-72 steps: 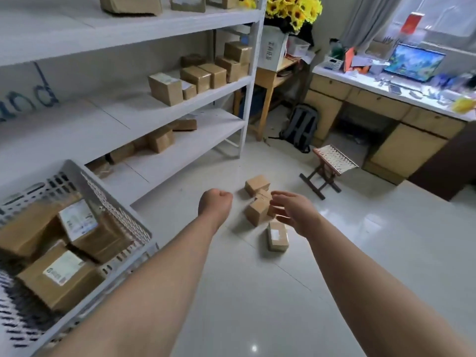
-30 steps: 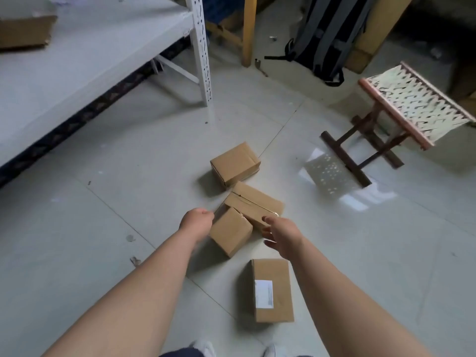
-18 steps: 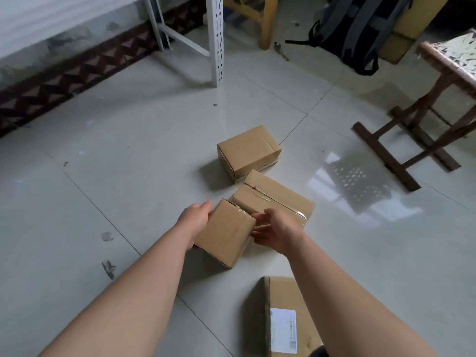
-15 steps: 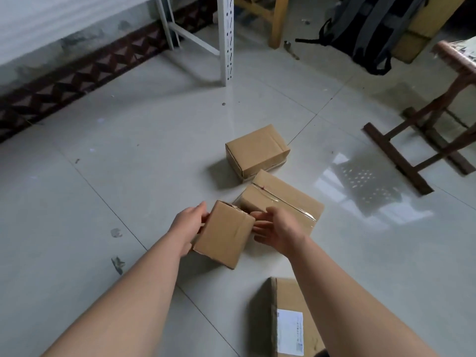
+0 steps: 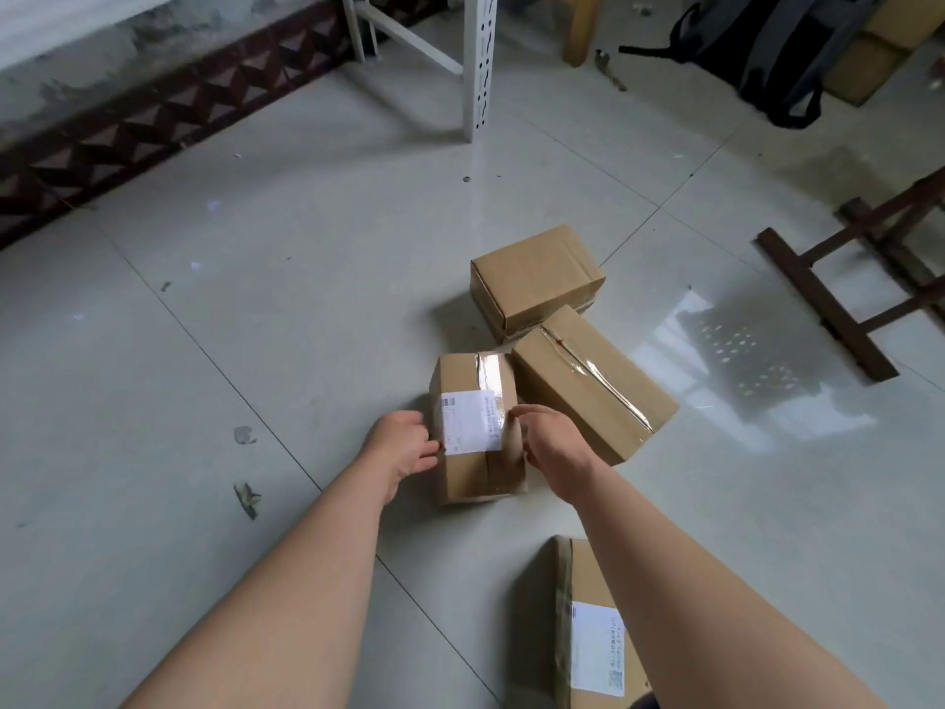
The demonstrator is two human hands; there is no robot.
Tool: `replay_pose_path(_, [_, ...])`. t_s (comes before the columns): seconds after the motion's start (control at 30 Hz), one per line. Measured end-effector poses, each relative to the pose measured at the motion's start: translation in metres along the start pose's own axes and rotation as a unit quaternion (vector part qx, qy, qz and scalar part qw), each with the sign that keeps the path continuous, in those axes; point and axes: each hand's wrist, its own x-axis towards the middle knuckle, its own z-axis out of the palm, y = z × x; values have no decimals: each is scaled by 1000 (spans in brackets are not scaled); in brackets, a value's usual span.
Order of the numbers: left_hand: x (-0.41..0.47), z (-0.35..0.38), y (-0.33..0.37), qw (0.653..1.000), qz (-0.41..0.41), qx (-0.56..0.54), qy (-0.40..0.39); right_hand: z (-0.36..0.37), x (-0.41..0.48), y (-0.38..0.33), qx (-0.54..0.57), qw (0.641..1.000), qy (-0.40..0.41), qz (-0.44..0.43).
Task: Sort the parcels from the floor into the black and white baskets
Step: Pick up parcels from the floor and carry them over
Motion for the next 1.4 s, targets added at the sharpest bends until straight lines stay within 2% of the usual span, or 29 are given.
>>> replay_pose_path(0.1, [1,5,2,999,11,36,-24,-12,5,6,-8,1000,-20,-13])
replay_pose_path(0.23, [2,9,2,993,42,106,-39,-24,15,12,10,1000,-5,27])
replay_pose_path(0.33, [4,25,0,986,66,142,-55,-33,14,17,-79,995,-14,65])
replay_pose_path(0.4, [8,36,-2,985,72,149,-50,-42,10,15,-100,994,-7,35])
replay_pose_path(0.43, [10,41,-3,985,72,147,-45,-48,7,10,-86,996,24,-3])
replay_pose_path(0.5, [12,50,-2,986,65,149,-36,-62,1,-1,-44,985,146,-76])
replay_pose_path(0.57, [13,57,2,985,68,156,-29,-77,0,-5,-108,949,271,-123])
replay_pose_path(0.6, [14,60,4,985,74,157,-26,-83,4,-2,-165,930,304,-125])
replay_pose_path(0.63, [15,63,6,985,81,153,-22,-90,9,2,-215,918,313,-117])
replay_pose_path(0.73, [18,72,14,987,101,126,-10,-106,26,16,-300,910,271,-92])
replay_pose_path(0.87, [22,77,14,990,97,103,22,-116,35,30,-325,902,268,-91])
replay_pose_path(0.97, [20,79,13,991,94,92,32,-123,30,30,-269,914,292,-89])
replay_pose_path(1.0, [19,80,14,991,99,85,38,-129,26,28,-197,931,296,-84])
replay_pose_path(1.07, [13,80,18,989,116,61,67,-143,16,25,20,958,277,-71])
replay_pose_path(1.1, [11,81,20,987,128,44,88,-151,11,25,110,959,255,-64])
replay_pose_path(1.17, [11,83,25,982,151,7,109,-163,3,27,206,955,212,-32])
replay_pose_path(1.2, [9,87,29,983,158,-19,93,-167,1,28,224,954,195,-20])
replay_pose_path(1.27, [0,100,38,986,153,-62,14,-169,0,30,222,957,183,-31])
replay_pose_path(1.4, [-21,129,50,978,94,-64,-173,-159,-5,21,91,975,170,-112])
